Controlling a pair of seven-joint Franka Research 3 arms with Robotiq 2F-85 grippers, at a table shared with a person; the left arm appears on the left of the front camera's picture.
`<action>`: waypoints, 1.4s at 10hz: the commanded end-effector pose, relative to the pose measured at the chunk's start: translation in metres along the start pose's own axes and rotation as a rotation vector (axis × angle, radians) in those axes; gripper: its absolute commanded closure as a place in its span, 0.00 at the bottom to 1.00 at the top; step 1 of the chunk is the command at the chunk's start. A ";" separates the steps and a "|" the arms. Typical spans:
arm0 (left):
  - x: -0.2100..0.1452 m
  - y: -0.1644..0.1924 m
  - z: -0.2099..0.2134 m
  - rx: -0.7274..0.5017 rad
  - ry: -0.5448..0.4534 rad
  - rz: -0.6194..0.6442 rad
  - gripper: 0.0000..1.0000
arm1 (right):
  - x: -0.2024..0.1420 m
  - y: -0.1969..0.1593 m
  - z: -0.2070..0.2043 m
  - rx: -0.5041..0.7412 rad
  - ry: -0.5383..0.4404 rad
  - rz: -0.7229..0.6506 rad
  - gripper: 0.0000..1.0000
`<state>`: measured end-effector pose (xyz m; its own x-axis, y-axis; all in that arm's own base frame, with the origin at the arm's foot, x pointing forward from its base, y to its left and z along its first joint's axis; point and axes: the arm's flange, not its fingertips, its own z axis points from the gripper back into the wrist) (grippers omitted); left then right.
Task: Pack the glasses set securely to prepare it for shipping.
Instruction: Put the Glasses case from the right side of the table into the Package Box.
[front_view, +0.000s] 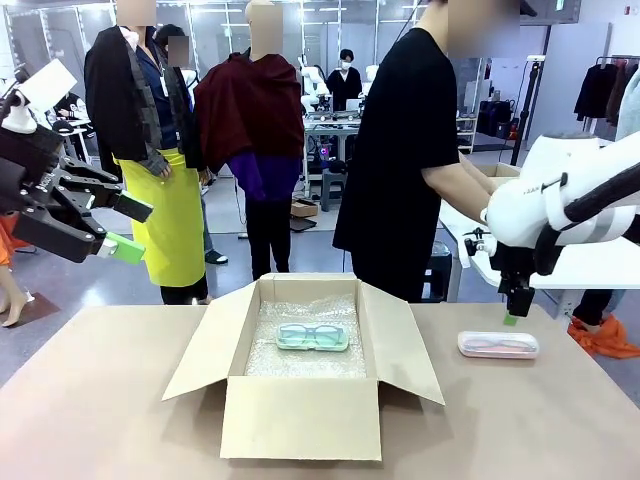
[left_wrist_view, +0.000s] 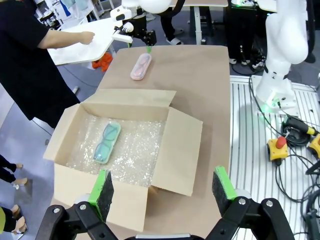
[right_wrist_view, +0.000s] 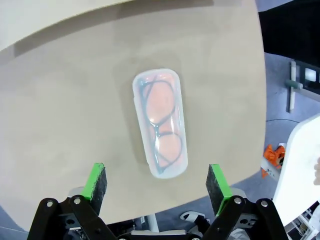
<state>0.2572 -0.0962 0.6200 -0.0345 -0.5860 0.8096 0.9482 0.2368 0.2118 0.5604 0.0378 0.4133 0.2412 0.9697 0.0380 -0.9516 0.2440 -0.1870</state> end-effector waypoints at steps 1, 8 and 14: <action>0.000 0.000 0.002 -0.019 -0.015 -0.018 0.00 | 0.001 -0.011 -0.018 0.018 -0.005 0.057 0.00; 0.000 0.000 0.002 -0.019 -0.015 -0.018 0.00 | -0.002 -0.019 -0.081 -0.003 0.013 0.096 0.00; 0.000 0.000 0.002 -0.019 -0.015 -0.018 0.00 | -0.004 -0.019 -0.101 0.030 0.028 0.070 0.00</action>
<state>0.2572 -0.0961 0.6199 -0.0348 -0.5861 0.8095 0.9482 0.2365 0.2120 0.5925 0.0294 0.3167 0.1712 0.9852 0.0071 -0.9747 0.1705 -0.1447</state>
